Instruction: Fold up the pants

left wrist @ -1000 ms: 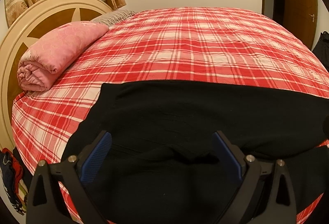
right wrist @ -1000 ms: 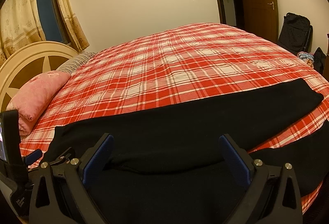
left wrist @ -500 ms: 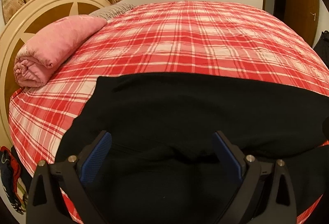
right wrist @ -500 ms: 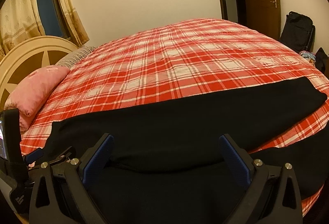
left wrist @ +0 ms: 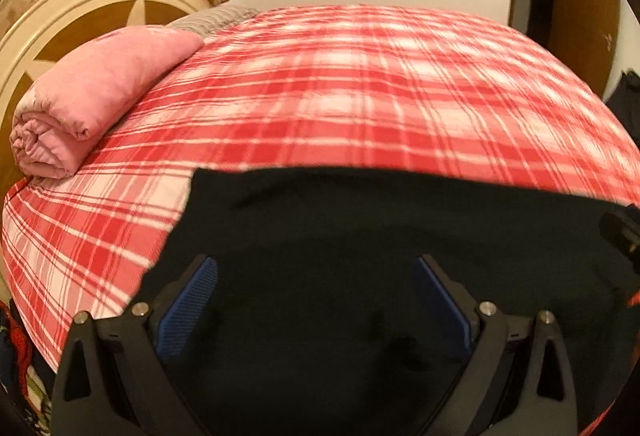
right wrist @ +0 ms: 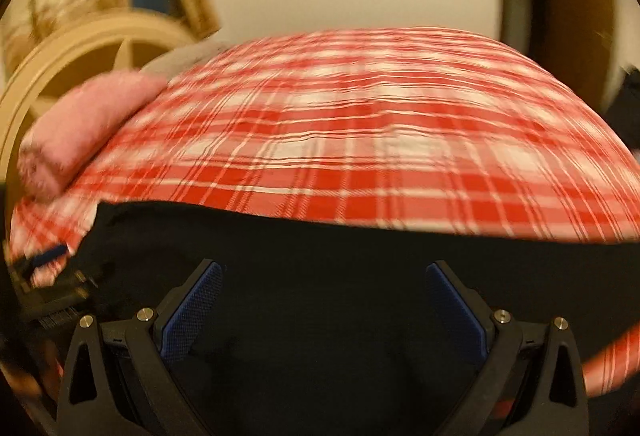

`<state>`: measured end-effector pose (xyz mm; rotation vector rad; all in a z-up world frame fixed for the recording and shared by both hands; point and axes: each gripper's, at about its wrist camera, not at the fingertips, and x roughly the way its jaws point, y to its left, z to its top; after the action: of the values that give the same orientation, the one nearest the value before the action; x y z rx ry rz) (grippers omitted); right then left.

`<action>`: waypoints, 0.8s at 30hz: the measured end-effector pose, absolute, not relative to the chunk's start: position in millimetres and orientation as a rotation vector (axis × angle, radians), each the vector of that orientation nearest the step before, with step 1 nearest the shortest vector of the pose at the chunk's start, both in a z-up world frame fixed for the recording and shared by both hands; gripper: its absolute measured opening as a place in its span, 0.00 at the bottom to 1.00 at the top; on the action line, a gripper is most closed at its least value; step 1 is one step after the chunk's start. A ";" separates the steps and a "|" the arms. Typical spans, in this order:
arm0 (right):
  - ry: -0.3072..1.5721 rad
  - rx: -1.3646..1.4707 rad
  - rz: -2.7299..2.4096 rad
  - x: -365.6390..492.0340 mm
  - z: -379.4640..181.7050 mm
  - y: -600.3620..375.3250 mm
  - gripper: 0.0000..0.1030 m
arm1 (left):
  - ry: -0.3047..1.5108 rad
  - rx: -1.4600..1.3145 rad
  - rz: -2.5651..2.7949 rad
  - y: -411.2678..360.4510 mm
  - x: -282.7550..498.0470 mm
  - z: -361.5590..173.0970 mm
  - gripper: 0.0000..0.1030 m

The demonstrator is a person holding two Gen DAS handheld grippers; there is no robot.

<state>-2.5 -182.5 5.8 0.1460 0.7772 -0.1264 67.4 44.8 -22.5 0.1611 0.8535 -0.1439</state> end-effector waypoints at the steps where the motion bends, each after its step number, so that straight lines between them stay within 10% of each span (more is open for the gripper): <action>1: 0.800 0.122 -0.089 13.4 2.6 -182.2 0.99 | 0.865 0.148 -0.137 49.3 76.7 -22.7 0.99; 10: 0.981 0.046 0.109 101.8 -44.9 -171.6 0.84 | 0.945 0.098 -0.100 58.9 125.6 -45.5 0.99; 18: 1.006 -0.041 0.184 102.4 -54.4 -164.4 0.19 | 0.998 0.085 -0.097 60.6 132.6 -66.9 0.99; 24: 0.973 -0.078 0.196 89.9 -37.4 -151.8 0.04 | 0.970 0.072 -0.091 81.5 117.3 -49.4 0.99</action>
<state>89.9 -151.8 -37.4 -0.0783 0.9734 0.1959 117.3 81.5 -49.4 0.0724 0.9700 -0.0905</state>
